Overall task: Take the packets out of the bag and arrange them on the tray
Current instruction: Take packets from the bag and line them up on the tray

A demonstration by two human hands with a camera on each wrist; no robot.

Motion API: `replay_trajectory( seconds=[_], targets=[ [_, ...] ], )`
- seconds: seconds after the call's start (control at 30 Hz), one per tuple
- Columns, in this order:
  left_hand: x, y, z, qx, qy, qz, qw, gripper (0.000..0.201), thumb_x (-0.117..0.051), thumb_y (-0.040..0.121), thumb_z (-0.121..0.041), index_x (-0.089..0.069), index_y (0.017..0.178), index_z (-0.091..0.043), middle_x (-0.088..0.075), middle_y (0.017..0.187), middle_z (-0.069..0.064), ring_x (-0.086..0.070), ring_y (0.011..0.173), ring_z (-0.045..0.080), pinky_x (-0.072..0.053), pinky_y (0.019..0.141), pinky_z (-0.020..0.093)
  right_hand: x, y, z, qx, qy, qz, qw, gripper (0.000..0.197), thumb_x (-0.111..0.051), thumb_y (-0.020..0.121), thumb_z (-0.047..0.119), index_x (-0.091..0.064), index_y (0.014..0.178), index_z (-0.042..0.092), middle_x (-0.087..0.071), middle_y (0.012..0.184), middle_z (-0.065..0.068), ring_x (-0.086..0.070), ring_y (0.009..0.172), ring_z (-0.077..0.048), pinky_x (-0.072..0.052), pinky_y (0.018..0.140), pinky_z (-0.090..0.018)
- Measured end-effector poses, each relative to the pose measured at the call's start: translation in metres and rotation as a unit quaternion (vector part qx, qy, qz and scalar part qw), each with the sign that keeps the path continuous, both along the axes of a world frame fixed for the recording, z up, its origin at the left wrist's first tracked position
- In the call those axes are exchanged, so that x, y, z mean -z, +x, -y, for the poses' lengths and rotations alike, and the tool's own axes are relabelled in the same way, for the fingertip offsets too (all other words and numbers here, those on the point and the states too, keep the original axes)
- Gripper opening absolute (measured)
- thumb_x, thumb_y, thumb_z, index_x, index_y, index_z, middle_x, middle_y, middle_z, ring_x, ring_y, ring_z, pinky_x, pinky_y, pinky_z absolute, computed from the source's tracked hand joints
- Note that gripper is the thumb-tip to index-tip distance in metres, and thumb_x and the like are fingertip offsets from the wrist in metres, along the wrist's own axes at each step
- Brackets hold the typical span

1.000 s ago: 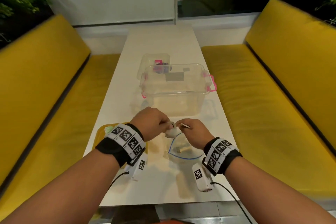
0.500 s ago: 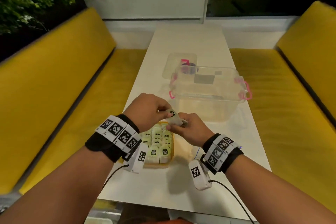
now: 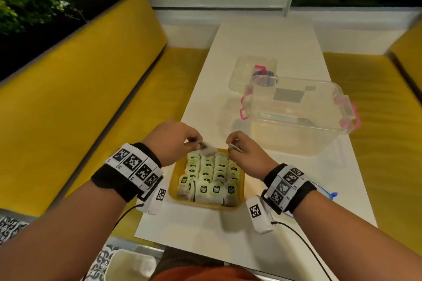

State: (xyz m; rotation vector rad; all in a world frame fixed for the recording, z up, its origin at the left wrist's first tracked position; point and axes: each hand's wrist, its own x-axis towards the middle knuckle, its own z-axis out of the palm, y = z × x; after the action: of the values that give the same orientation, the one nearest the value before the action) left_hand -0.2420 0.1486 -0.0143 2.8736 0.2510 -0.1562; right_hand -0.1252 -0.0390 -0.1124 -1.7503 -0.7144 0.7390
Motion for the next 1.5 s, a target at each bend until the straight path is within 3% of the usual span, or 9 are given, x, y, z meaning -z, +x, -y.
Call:
replay_trajectory(
  seconds=[0.1, 0.17, 0.37, 0.63, 0.8, 0.97, 1.07, 1.27, 1.5],
  targets=[
    [0.014, -0.003, -0.01, 0.032, 0.065, -0.15, 0.986, 0.019, -0.062, 0.091, -0.036, -0.072, 0.103, -0.026, -0.071, 0.096, -0.006, -0.062, 0.085, 0.014, -0.053, 0.076, 0.031, 0.002, 0.002, 0.0, 0.027, 0.006, -0.065, 0.998, 0.01, -0.049, 0.087, 0.025, -0.041, 0.087, 0.019, -0.046, 0.074, -0.003, -0.038, 0.064, -0.017, -0.035, 0.057, -0.031],
    [0.024, -0.004, -0.008, 0.075, 0.09, -0.245, 0.962, 0.017, -0.064, 0.09, -0.032, -0.072, 0.101, -0.022, -0.068, 0.09, -0.005, -0.062, 0.086, 0.016, -0.052, 0.076, 0.03, -0.001, 0.002, -0.001, 0.035, 0.001, -0.077, 0.996, 0.012, -0.048, 0.081, 0.027, -0.044, 0.082, 0.016, -0.049, 0.074, -0.007, -0.04, 0.063, -0.017, -0.036, 0.057, -0.031],
    [0.059, 0.006, -0.003, 0.136, 0.122, -0.383, 0.906, 0.034, -0.067, 0.089, -0.028, -0.065, 0.122, -0.016, -0.067, 0.117, 0.0, -0.06, 0.107, 0.019, -0.047, 0.084, 0.028, 0.009, 0.003, 0.005, 0.003, -0.029, -0.006, 1.0, 0.007, -0.063, 0.093, 0.016, -0.061, 0.093, 0.009, -0.07, 0.085, -0.017, -0.069, 0.078, -0.031, -0.059, 0.071, -0.043],
    [0.081, 0.02, -0.002, 0.11, 0.134, -0.362, 0.916, 0.033, -0.069, 0.087, -0.026, -0.068, 0.119, -0.016, -0.067, 0.117, 0.001, -0.061, 0.106, 0.022, -0.049, 0.082, 0.03, 0.008, 0.004, 0.016, 0.048, 0.0, -0.033, 0.998, 0.024, -0.063, 0.095, 0.021, -0.065, 0.092, -0.004, -0.067, 0.077, -0.02, -0.068, 0.066, -0.034, -0.056, 0.059, -0.036],
    [0.07, 0.023, -0.003, 0.094, 0.115, -0.346, 0.927, 0.026, -0.071, 0.085, -0.034, -0.067, 0.107, -0.022, -0.067, 0.106, -0.002, -0.063, 0.104, 0.021, -0.046, 0.074, 0.027, 0.006, 0.003, 0.016, 0.039, 0.012, -0.037, 0.999, 0.027, -0.057, 0.098, 0.019, -0.065, 0.099, -0.007, -0.068, 0.083, -0.024, -0.068, 0.066, -0.019, -0.059, 0.066, -0.031],
    [0.029, 0.027, 0.006, 0.041, -0.003, -0.095, 0.995, 0.038, -0.061, 0.084, -0.06, -0.067, 0.109, -0.032, -0.067, 0.104, -0.015, -0.057, 0.084, -0.004, -0.044, 0.07, 0.019, 0.0, -0.003, 0.015, 0.022, 0.013, -0.05, 0.998, 0.026, -0.059, 0.097, 0.018, -0.068, 0.1, -0.005, -0.071, 0.089, -0.019, -0.07, 0.071, -0.017, -0.059, 0.065, -0.03],
    [0.015, 0.031, 0.025, 0.041, -0.091, 0.013, 0.995, 0.026, -0.064, 0.085, -0.051, -0.066, 0.105, -0.034, -0.067, 0.096, -0.019, -0.049, 0.069, -0.018, -0.032, 0.061, 0.011, -0.006, -0.008, 0.012, 0.013, 0.017, -0.045, 0.999, 0.028, -0.063, 0.095, 0.019, -0.068, 0.092, -0.008, -0.069, 0.08, -0.016, -0.069, 0.067, -0.015, -0.057, 0.063, -0.029],
    [0.013, 0.035, 0.045, 0.043, -0.038, 0.059, 0.997, 0.01, -0.06, 0.092, -0.032, -0.069, 0.096, -0.029, -0.068, 0.092, -0.01, -0.049, 0.073, 0.005, -0.035, 0.069, 0.023, -0.01, -0.012, 0.018, -0.003, -0.012, 0.004, 1.0, 0.019, -0.069, 0.09, 0.02, -0.068, 0.079, 0.004, -0.072, 0.073, -0.018, -0.065, 0.061, -0.025, -0.055, 0.066, -0.041],
    [0.012, 0.028, 0.046, 0.031, -0.014, 0.052, 0.998, 0.018, -0.061, 0.092, -0.036, -0.069, 0.105, -0.028, -0.071, 0.094, -0.006, -0.061, 0.084, 0.014, -0.042, 0.07, 0.025, -0.017, -0.013, 0.021, 0.021, -0.011, 0.048, 0.999, 0.012, -0.071, 0.088, 0.022, -0.07, 0.08, 0.014, -0.072, 0.073, -0.013, -0.062, 0.055, -0.011, -0.051, 0.058, -0.023]
  ],
)
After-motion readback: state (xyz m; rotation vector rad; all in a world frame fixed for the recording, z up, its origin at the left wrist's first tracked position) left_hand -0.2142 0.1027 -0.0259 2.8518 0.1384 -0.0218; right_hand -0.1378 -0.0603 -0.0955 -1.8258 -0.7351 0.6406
